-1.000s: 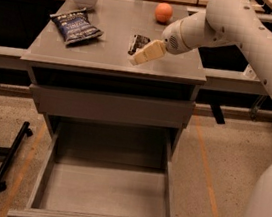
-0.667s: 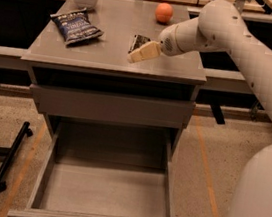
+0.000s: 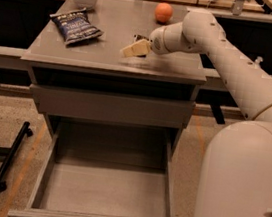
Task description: Place rxbar chocolate into middle drawer
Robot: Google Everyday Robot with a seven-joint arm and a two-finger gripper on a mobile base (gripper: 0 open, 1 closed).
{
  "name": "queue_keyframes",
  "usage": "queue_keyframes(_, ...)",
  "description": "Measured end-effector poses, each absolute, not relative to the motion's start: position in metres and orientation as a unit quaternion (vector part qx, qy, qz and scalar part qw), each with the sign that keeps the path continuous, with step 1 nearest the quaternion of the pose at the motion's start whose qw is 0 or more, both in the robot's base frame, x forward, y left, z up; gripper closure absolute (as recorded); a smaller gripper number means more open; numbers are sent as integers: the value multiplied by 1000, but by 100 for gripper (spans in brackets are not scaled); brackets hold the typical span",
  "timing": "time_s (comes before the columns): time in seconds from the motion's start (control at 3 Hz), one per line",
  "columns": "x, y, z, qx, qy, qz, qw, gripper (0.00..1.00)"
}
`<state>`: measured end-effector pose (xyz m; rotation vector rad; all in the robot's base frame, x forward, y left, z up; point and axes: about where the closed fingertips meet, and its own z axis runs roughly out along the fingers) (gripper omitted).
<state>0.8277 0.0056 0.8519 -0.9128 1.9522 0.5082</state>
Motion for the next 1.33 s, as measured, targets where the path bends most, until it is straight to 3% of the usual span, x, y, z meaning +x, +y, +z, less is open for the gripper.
queue_keyframes(0.33, 852, 20, 844, -361, 787, 216, 452, 0)
queue_keyframes(0.67, 862, 32, 833, -361, 787, 223, 448, 18)
queue_keyframes(1.33, 863, 34, 829, -359, 790, 223, 443, 64)
